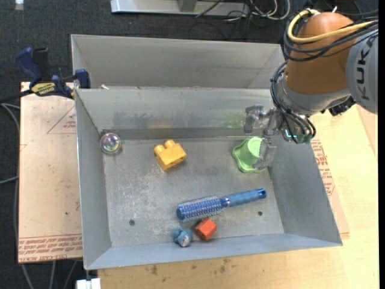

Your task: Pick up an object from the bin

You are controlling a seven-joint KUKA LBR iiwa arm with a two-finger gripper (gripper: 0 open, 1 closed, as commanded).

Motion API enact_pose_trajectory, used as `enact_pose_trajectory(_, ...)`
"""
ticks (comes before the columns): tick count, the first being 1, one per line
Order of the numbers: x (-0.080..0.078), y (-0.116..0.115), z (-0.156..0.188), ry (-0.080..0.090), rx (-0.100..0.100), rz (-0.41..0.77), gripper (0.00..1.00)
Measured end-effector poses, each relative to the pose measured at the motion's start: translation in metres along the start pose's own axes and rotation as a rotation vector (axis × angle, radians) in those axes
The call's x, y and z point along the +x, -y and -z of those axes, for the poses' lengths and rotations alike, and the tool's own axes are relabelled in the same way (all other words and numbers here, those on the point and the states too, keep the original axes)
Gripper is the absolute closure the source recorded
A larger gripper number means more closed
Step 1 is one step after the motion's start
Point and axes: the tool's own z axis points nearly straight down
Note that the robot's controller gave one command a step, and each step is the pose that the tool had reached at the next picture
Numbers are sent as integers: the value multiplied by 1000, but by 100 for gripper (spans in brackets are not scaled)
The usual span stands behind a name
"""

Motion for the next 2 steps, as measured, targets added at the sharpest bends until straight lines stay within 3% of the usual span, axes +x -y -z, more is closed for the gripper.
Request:
enact_pose_trajectory(1, 24, 35, -160, 2, -2, 80, 0)
enact_pose_trajectory(2, 73, -5, -158, 6, 0, 92, 0)
